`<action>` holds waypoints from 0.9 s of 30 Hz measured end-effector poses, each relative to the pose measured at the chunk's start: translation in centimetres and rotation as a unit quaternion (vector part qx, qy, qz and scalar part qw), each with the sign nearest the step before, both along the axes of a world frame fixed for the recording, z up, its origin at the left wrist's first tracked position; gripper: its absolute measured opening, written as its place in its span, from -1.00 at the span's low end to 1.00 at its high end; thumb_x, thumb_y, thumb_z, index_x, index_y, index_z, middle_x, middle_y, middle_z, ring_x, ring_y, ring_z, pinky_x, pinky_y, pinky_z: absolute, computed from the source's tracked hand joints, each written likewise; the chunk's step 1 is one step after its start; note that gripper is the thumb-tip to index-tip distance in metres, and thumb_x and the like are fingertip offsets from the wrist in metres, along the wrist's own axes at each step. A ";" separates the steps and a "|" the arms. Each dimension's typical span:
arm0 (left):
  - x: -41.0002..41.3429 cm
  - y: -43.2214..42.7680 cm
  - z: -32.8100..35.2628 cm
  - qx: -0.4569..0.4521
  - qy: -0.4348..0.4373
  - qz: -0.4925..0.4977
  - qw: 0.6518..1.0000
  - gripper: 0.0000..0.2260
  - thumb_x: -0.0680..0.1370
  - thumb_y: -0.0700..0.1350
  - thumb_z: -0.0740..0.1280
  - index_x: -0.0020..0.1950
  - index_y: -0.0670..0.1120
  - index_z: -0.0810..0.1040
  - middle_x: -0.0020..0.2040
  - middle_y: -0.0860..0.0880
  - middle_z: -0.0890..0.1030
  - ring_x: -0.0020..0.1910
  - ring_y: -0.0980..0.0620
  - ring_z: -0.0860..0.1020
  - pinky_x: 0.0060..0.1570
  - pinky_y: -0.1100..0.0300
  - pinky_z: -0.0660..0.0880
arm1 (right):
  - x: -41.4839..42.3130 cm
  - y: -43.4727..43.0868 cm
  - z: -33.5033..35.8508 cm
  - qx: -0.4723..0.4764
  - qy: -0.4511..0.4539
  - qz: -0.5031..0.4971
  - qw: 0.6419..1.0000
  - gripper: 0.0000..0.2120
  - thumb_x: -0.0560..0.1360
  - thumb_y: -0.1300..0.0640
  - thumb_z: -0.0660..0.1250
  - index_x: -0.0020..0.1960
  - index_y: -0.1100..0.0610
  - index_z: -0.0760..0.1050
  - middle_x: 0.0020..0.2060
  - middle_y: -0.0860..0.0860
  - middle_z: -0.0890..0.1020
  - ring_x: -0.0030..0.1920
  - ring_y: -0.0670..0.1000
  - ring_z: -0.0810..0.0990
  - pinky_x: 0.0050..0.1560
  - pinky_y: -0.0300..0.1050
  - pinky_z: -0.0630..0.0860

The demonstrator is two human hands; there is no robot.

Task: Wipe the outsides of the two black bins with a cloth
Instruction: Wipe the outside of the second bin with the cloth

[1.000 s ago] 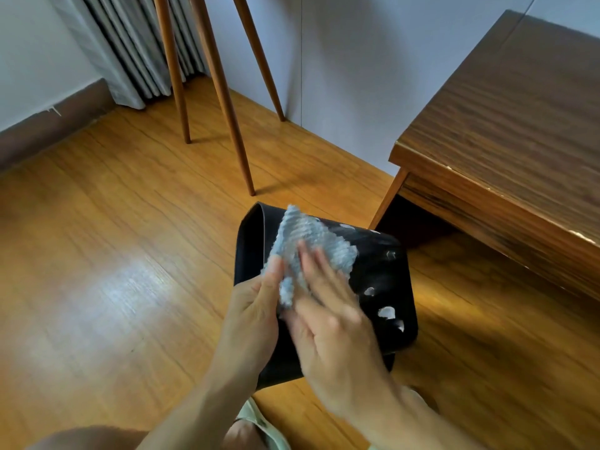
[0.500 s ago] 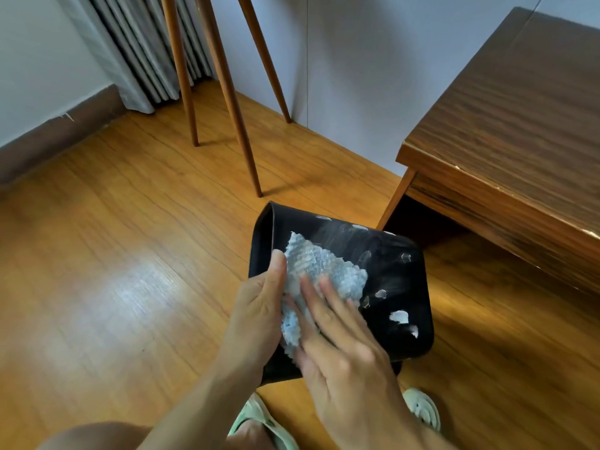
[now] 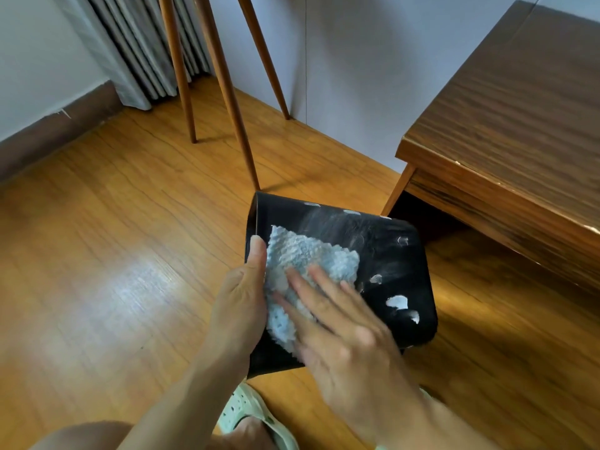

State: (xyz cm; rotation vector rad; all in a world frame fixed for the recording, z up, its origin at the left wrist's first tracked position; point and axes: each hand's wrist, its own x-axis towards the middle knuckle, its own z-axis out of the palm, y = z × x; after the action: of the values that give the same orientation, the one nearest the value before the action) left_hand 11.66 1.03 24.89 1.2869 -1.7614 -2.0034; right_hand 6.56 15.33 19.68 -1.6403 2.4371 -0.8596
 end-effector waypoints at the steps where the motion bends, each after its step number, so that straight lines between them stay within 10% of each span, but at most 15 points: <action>1: 0.0 -0.1 -0.2 0.003 0.000 0.008 1.000 -0.41 0.64 0.25 0.08 -0.27 -0.15 0.63 -0.48 0.06 0.64 -0.54 0.20 0.59 -0.53 0.44 0.43 | -1.4 -0.2 0.0 0.002 0.009 -0.005 1.000 -0.54 0.68 -0.02 0.11 0.57 -0.08 0.23 0.60 -0.05 0.25 0.63 0.03 0.13 0.56 0.13 0.21; 6: -0.2 0.2 -0.3 0.017 -0.007 0.000 1.000 -0.42 0.65 0.23 0.12 -0.13 -0.25 0.60 -0.48 0.04 0.60 -0.53 0.16 0.56 -0.58 0.42 0.41 | -8.3 -1.2 0.1 0.039 -0.095 -0.176 0.979 -0.57 0.71 -0.06 -0.03 0.57 -0.11 0.13 0.61 -0.11 0.16 0.64 -0.04 0.03 0.59 0.15 0.19; 14: -0.1 -1.2 -0.6 0.050 0.042 0.038 0.997 -0.66 0.65 0.02 0.29 -0.04 -0.23 0.67 -0.14 -0.20 0.75 -0.25 -0.10 0.72 -0.31 0.15 0.65 | -1.2 0.0 -0.2 0.020 0.017 -0.037 0.999 -0.52 0.65 -0.01 0.13 0.57 -0.08 0.26 0.59 -0.02 0.28 0.62 0.05 0.17 0.52 0.14 0.23; 20: -0.1 -1.0 0.5 0.029 0.052 0.047 0.997 -0.79 0.62 -0.06 0.36 -0.15 -0.15 0.64 -0.36 -0.02 0.70 -0.43 0.08 0.67 -0.50 0.31 0.52 | -9.4 0.8 0.0 0.069 -0.094 -0.279 0.953 -0.55 0.73 0.00 -0.01 0.59 -0.01 0.26 0.61 -0.02 0.20 0.63 0.00 0.08 0.61 0.06 0.14; 27: 0.0 -1.3 -0.4 0.085 0.034 0.076 0.993 -0.82 0.59 -0.04 0.40 -0.03 -0.16 0.66 -0.20 -0.16 0.74 -0.30 -0.09 0.71 -0.32 0.10 0.67 | -0.5 -0.9 0.1 0.038 0.003 -0.078 0.996 -0.52 0.67 -0.01 0.10 0.58 -0.06 0.23 0.59 0.00 0.27 0.62 0.07 0.15 0.55 0.12 0.16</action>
State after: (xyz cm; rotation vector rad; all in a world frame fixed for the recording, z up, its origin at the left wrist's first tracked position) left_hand 11.66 -0.26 24.51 1.3385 -1.4431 -2.1215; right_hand 6.06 14.41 19.77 -1.4461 2.5958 -0.7701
